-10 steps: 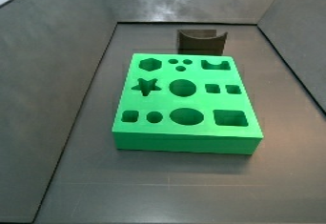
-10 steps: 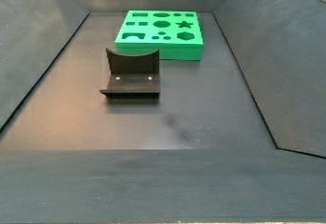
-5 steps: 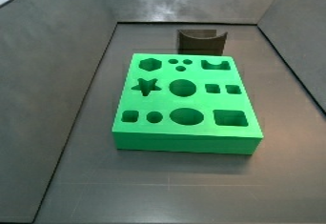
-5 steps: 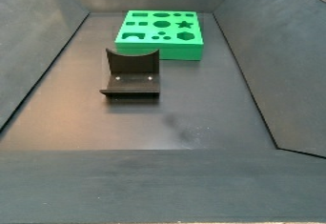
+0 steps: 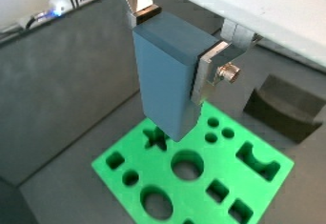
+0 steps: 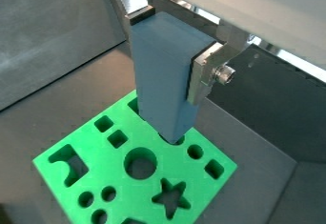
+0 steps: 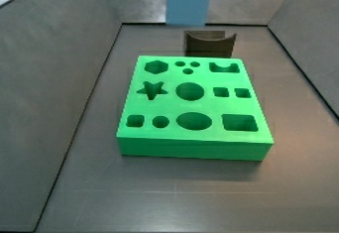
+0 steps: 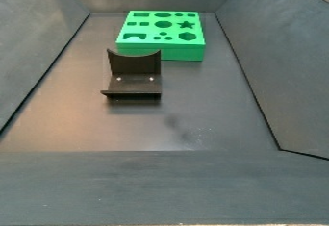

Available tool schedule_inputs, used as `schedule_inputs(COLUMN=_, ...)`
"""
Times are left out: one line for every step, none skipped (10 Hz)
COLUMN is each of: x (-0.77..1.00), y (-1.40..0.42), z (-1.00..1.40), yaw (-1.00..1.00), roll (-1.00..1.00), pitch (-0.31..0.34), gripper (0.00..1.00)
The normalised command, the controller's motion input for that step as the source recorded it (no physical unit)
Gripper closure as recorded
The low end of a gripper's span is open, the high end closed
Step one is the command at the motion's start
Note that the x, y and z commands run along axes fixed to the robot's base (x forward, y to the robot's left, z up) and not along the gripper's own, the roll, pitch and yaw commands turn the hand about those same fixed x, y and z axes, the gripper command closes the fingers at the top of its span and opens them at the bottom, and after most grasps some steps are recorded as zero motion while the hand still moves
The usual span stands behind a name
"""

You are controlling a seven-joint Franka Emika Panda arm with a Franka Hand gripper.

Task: Pick up the rectangle object. Move up. Place the rectangle object on the fixture. Regrasp the rectangle object. Move to above the board. Insert the rectangle object.
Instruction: Insert the rectangle object.

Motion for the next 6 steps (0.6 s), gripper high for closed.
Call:
schedule_inputs(x=0.94, y=-0.18, z=-0.44, yaw=0.21, roll=0.02, pitch=0.034, gripper=1.00)
schedule_inputs(x=0.94, y=-0.17, z=-0.43, yaw=0.21, roll=0.03, pitch=0.037, gripper=1.00)
schedule_inputs(x=0.94, y=-0.18, z=-0.44, yaw=0.18, roll=0.08, pitch=0.043, gripper=1.00)
schedule_inputs(x=0.94, y=-0.20, z=-0.45, yaw=0.16, roll=0.11, pitch=0.046, gripper=1.00)
schedule_inputs(x=0.96, y=-0.27, z=-0.44, yaw=0.11, roll=0.13, pitch=0.036, gripper=1.00)
schedule_inputs(x=0.75, y=-0.29, z=-0.48, yaw=0.17, roll=0.09, pitch=0.000, gripper=1.00)
